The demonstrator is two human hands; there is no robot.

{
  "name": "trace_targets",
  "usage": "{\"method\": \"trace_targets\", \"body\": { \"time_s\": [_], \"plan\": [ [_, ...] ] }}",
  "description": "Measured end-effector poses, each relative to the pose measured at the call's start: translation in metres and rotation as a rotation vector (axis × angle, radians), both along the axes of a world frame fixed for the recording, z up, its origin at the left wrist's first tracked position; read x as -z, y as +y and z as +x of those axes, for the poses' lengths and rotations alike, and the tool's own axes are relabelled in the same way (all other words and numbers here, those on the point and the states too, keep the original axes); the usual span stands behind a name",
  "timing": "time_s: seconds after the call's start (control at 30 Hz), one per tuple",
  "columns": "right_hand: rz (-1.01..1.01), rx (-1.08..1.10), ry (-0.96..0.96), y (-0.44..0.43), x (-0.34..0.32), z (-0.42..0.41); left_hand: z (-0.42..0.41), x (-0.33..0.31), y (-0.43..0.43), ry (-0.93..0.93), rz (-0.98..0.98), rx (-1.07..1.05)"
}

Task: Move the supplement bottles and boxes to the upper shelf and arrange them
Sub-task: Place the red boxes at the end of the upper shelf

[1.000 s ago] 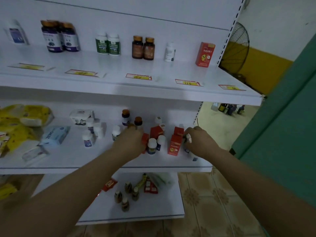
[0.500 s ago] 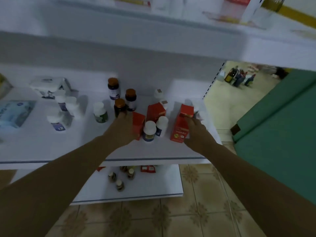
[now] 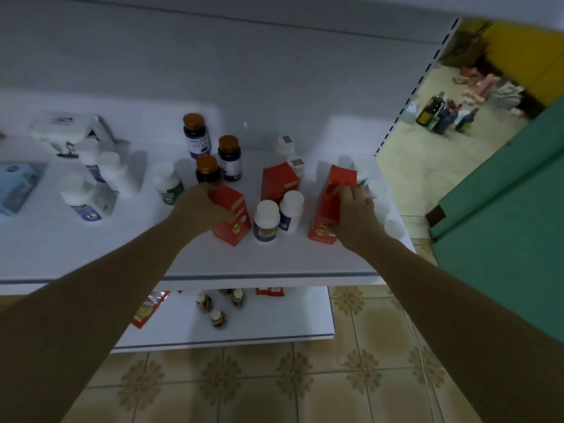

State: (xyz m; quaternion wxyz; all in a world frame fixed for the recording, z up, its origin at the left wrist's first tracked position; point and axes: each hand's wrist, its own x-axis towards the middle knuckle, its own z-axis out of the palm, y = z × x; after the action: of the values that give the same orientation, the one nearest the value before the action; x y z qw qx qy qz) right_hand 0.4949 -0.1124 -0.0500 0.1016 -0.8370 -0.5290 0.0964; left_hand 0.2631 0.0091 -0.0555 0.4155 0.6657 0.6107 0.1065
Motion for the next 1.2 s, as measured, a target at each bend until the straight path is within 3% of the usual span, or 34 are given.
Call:
{"method": "trace_targets", "body": {
  "time_s": [0.13,0.3,0.53,0.67,0.8,0.97,1.2],
  "plan": [
    [-0.026,0.051,0.17,-0.008,-0.009,-0.01,-0.027,-0.023,-0.01,-0.304,-0.138,-0.036],
    [0.213,0.168,0.826,-0.048,-0.051,-0.042,-0.053,-0.06,-0.055,-0.757,-0.308,-0.039],
    [0.49,0.184,1.497,-0.103,-0.128,-0.096,-0.071,-0.133,-0.126,-1.068,-0.443,0.008],
    [0.558,0.131,1.764,-0.132,-0.183,-0.116,-0.072,-0.183,-0.159,-1.125,-0.431,0.036],
    [0.647,0.073,1.77,-0.157,-0.242,-0.129,-0.069,-0.237,-0.19,-1.178,-0.369,0.1],
    [0.751,-0.011,1.641,-0.178,-0.298,-0.132,-0.057,-0.291,-0.21,-1.241,-0.317,0.194],
    [0.866,-0.129,1.502,-0.2,-0.342,-0.128,-0.038,-0.342,-0.223,-1.264,-0.255,0.371]
  ]
}}
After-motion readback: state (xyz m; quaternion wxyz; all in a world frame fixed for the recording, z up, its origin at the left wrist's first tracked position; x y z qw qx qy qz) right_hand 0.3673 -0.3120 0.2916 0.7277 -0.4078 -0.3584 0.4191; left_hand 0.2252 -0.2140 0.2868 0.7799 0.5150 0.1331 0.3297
